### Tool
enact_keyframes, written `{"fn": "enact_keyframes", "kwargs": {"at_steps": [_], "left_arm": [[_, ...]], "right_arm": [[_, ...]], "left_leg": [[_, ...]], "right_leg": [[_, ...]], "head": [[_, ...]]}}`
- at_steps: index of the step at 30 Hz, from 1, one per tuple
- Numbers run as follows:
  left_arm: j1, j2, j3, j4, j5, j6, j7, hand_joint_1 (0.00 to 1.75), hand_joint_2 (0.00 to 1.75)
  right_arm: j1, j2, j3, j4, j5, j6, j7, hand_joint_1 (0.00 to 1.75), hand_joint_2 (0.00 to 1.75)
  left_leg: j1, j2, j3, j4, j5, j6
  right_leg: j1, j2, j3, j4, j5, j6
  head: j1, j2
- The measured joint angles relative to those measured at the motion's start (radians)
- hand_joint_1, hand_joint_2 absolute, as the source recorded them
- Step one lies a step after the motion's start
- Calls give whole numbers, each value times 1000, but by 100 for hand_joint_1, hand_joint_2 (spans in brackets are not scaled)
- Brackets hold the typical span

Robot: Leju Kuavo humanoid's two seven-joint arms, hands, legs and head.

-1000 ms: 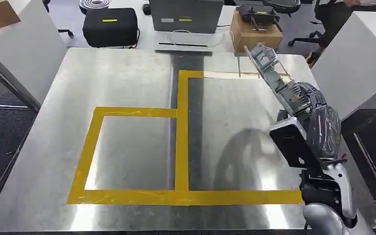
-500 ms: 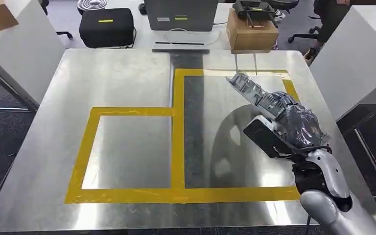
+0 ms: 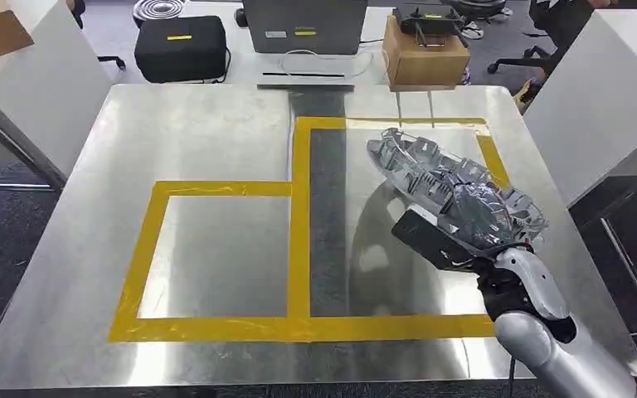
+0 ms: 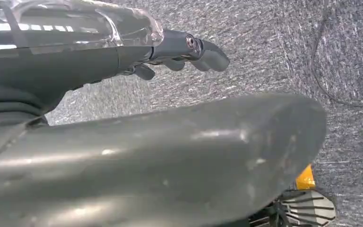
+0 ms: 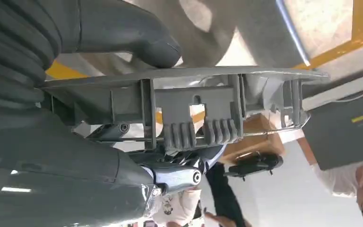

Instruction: Take the parts from the cabinet and place them on the table.

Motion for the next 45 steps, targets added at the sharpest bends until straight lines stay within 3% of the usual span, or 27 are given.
{"fn": "enact_keyframes", "kwargs": {"at_steps": [24,45], "left_arm": [[0,-9,-6,0,-12,-9,0,0,0],[0,-9,-6,0,-12,-10,0,0,0]], "right_arm": [[-27,21,112,-21,-2,14,-30,175,175],[-41,40,143,-43,-10,16,-42,175,175]], "left_leg": [[0,1,0,0,0,0],[0,0,0,0,0,0]], "right_leg": [[0,0,0,1,0,0],[0,0,0,1,0,0]], "head": [[0,0],[0,0]]}}
